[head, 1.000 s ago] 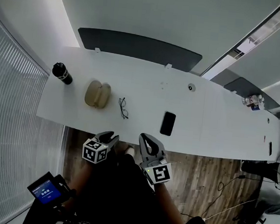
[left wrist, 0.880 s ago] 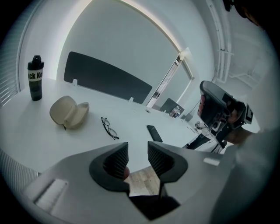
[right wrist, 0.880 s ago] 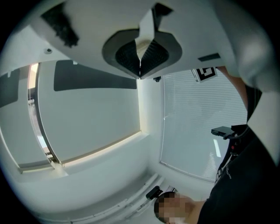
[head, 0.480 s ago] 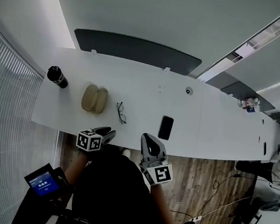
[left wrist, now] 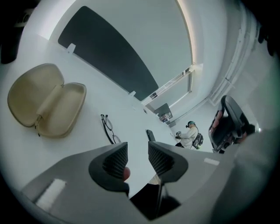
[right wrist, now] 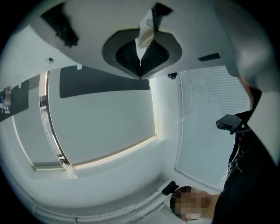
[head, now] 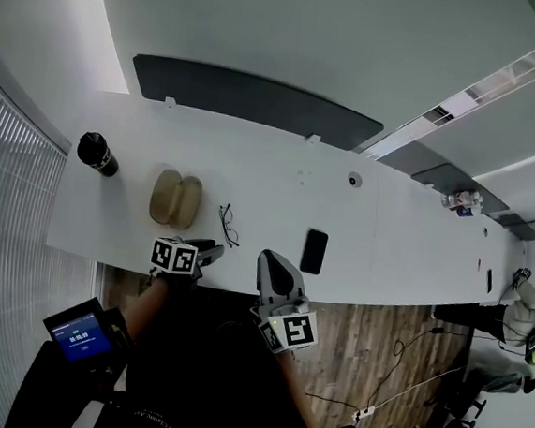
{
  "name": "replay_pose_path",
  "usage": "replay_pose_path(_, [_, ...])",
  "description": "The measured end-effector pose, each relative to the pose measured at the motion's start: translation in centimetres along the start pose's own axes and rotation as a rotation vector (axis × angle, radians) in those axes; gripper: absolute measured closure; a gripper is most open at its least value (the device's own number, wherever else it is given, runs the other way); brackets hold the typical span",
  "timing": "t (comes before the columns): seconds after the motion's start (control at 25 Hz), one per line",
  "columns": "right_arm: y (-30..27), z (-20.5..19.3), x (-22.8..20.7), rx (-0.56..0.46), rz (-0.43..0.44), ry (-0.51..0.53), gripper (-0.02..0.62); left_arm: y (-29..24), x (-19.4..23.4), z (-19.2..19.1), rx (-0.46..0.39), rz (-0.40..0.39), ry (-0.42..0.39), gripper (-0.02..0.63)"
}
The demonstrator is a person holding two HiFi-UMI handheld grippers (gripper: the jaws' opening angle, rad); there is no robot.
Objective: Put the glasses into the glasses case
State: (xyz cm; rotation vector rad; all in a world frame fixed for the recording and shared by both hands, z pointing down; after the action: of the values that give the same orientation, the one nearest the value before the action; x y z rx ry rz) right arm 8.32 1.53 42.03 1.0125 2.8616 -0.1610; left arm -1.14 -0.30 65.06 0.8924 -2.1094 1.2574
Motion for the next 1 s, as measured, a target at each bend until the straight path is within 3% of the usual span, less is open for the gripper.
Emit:
replay_pose_path(0.32, [-0.4, -1.5, 0.2, 0.013, -0.044, -0.082, 0.588, -0.4, 3.8, 2.5, -0.084, -0.129, 0.373, 0.463])
replay_pose_path(0.52, [0.7, -2.7, -2.2, 0.022, -0.092, -0.120, 0.588, -2.6, 4.9, 3.1, -0.039, -0.091, 0.374, 0.462])
replay_pose_path(0.72, [0.6, -3.6, -7.3, 0.018, -0.120, -0.129, 0.588, -8.0, 5.9, 3.8, 0.018, -0.034, 0.358, 0.462])
replay_pose_path(1.0, [0.3, -3.4, -7.2, 0.024, -0.120, -0.139, 0.588, -8.0, 6.1, 3.2, 0.057, 0.021, 0.343, 0.462])
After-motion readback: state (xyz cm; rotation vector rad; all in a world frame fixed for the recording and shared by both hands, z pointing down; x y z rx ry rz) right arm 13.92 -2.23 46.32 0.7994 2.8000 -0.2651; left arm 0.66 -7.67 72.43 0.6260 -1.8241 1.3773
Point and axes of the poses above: the fingertips, and each gripper's own axes: y backward along the fingers, x to its left, z out of its top, the point moved 2 cm from there along y, backward along the fingers, and after that the axes turned 6 degrees about z, right-handed, at the moved point
